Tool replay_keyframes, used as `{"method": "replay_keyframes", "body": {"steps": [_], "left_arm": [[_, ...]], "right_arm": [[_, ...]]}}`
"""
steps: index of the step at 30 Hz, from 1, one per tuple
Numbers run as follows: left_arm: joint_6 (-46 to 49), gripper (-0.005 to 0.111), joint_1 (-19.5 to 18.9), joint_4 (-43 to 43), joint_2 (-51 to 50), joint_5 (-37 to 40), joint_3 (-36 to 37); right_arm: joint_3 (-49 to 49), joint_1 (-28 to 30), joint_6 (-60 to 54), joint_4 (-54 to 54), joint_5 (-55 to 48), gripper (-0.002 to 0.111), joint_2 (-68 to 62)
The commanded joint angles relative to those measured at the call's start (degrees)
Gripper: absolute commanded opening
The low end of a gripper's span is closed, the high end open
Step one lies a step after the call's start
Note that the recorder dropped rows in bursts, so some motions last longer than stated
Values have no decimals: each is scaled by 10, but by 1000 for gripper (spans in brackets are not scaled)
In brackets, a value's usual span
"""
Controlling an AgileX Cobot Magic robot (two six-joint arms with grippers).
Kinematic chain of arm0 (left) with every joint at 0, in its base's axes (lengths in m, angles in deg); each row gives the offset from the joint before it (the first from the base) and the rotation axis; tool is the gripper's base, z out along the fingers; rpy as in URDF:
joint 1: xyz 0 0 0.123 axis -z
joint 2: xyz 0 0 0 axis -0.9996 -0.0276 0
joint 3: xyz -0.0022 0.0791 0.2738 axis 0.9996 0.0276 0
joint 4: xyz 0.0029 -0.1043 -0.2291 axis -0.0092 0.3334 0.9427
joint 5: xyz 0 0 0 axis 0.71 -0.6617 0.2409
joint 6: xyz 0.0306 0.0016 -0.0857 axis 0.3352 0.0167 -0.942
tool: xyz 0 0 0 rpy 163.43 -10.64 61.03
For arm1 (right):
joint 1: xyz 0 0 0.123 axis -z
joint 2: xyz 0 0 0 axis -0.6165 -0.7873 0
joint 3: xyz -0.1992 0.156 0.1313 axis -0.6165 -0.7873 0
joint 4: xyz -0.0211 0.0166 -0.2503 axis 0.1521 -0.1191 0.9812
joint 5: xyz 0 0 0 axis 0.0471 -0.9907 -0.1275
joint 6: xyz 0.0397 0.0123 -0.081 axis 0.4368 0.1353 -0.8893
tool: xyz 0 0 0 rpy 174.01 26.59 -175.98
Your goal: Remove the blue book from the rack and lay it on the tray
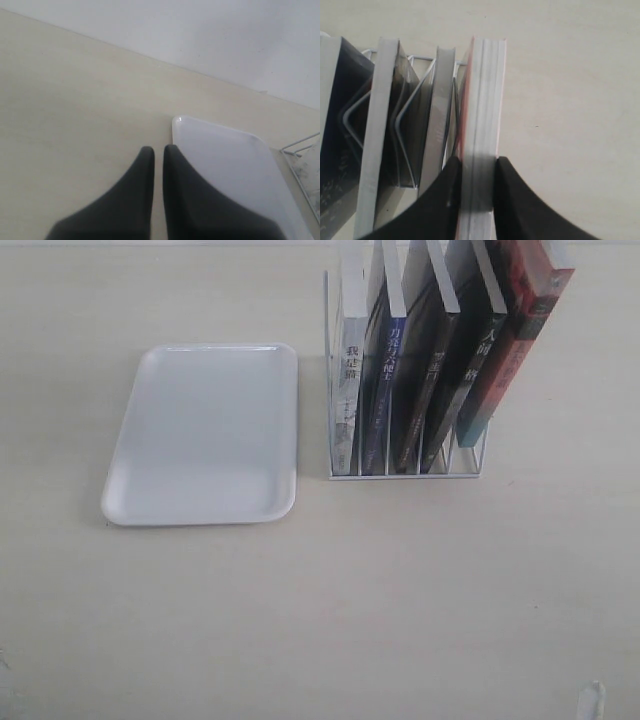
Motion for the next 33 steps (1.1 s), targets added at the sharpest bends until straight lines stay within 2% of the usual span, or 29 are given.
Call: {"method": "replay_keyframes", "body": {"steps": [1, 19, 21, 24, 27, 30, 33], "left_arm": [[1, 6, 2, 3, 1, -9, 2], [1, 6, 2, 3, 1, -9, 2], [1, 6, 2, 3, 1, -9, 2], [1, 6, 2, 3, 1, -9, 2], [1, 6, 2, 3, 1, -9, 2], [1, 6, 2, 3, 1, -9, 2], [1, 6, 2, 3, 1, -9, 2]], "right_arm": [[-1, 1, -4, 6, 8, 0, 9], [-24, 1, -14, 2, 73, 1, 9], [-24, 1, -15, -2, 73, 9, 9], [-24, 1, -19, -2, 75, 32, 9], [-24, 1, -19, 0, 77, 48, 9], [-18, 1, -17, 0, 65, 43, 12], [6, 1, -11, -34, 32, 29, 21]]}}
